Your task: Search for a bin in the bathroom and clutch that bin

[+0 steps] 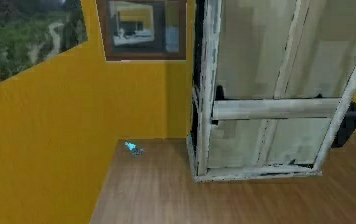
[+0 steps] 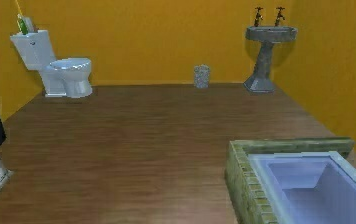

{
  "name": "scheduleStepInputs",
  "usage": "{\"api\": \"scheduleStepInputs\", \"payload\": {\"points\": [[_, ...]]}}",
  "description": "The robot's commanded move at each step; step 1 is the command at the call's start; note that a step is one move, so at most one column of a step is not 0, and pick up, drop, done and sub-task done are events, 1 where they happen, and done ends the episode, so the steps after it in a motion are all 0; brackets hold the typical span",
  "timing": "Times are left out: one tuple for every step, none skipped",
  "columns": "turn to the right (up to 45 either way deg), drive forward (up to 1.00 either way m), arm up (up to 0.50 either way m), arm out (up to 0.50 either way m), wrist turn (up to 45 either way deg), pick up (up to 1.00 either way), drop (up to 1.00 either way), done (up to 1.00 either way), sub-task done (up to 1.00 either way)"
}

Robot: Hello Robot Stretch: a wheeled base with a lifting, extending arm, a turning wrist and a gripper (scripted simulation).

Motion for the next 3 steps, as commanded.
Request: {"api": "scheduleStepInputs", "payload": {"points": [[45.0,0.0,0.0,0.0,0.0,0.0,0.0,0.0,0.0],[39.0,0.0,0.0,0.0,0.0,0.0,0.0,0.0,0.0],[0.0,1.0,0.0,0.0,0.0,0.0,0.0,0.0,0.0]]}}
